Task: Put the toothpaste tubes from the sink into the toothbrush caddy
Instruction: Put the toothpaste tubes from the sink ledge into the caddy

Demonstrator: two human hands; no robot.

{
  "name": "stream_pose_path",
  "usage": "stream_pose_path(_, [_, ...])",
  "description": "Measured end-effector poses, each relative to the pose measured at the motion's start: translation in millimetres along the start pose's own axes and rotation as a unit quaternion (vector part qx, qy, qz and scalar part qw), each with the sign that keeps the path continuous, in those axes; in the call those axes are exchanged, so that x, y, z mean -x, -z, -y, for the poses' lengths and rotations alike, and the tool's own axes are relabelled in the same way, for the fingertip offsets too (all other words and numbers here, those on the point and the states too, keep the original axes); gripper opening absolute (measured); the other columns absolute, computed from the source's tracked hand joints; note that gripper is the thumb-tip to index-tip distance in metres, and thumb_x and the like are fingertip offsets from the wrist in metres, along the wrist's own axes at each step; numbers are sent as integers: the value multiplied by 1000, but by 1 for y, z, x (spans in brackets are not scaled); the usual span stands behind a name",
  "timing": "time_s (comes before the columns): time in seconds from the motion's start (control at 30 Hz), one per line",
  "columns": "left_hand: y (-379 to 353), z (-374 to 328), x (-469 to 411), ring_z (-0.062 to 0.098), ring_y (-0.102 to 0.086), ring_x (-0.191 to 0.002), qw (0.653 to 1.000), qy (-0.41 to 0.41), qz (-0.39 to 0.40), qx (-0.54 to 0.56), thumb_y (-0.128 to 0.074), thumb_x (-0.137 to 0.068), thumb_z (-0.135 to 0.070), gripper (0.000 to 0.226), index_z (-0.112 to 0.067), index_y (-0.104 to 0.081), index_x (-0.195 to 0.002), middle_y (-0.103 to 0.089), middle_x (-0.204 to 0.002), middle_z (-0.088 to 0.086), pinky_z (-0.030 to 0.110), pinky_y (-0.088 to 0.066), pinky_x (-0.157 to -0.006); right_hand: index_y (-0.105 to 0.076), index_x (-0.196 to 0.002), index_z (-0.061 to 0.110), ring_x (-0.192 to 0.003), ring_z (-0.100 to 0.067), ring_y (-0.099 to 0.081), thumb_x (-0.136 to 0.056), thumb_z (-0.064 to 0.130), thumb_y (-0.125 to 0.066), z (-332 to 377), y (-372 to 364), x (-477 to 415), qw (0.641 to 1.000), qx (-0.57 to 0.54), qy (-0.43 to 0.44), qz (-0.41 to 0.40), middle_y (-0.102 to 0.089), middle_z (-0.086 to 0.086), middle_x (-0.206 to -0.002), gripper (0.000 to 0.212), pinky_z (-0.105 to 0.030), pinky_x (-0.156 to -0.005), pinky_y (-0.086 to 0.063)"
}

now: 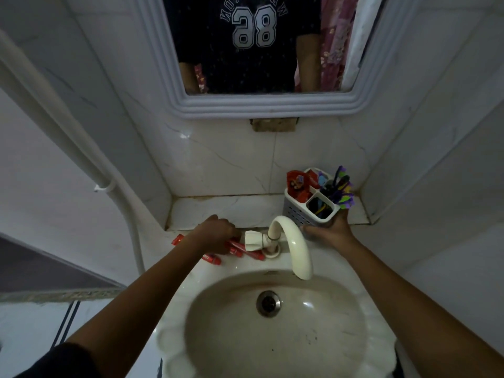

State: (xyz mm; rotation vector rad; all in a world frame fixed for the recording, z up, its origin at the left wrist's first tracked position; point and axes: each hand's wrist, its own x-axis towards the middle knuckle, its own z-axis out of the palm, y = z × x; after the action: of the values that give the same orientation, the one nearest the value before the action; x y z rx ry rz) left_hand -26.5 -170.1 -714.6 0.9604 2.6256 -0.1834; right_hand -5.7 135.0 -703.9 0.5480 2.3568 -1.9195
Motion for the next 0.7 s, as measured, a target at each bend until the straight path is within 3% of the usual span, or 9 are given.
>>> stream_pose_path(0.17, [0,4,-2,12,-64,-92,999,-9,-36,3,-62,-84,-44,32,-34,-62,-114,-71,-101,-9,24,-39,-78,-33,-137,-1,-119,-19,-54,-63,-14,-84,-1,1,-1,1000,7,-2,-3,-55,-10,-130,91,-30,-100,-43])
stream_pose_path(0.33, [26,13,16,13,-63,-93,998,20,-45,50,-58,-87,-35,23,-29,-69,-106,-70,-102,-6,33,-51,-82,-32,-136,-2,-114,-14,-51,-64,-12,-84,-2,2,-1,1000,16,-7,-4,-52,-4,-123,89,-25,-97,-42])
stream_pose_path(0.47, [84,30,36,8,-61,-87,990,30,-121,68,-63,-87,-25,20,-28,-69,-106,-70,-104,-5,26,-49,-75,-32,-137,1,-118,-17,-56,-59,-6,-89,-4,2,-3,1000,23,-6,-5,-56,-7,-132,97,-29,-98,-46])
stream_pose_path(0.57, [143,21,39,14,-61,-87,976,24,-195,96,-64,-87,-25,22,-21,-68,-108,-68,-102,-2,28,-49,-73,-30,-138,2,-117,-15,-55,-58,-6,-90,-4,0,-5,1000,22,-11,-6,-55,-5,-129,100,-29,-99,-46])
stream_pose_path(0.63, [173,6,31,12,-58,-82,959,-7,-258,113,-63,-87,-26,23,-19,-66,-108,-67,-100,-2,24,-44,-70,-30,-137,1,-115,-16,-56,-59,-7,-89,-4,-2,-6,1000,27,-11,-6,-55,-7,-129,98,-25,-93,-50])
stream_pose_path(0.7, [194,-16,15,8,-54,-81,954,-33,-273,121,-63,-87,-27,22,-19,-65,-108,-65,-99,-4,24,-42,-70,-31,-134,0,-113,-16,-58,-62,-13,-85,-3,-1,-8,1000,20,-6,5,-55,-9,-127,91,-12,-76,-54])
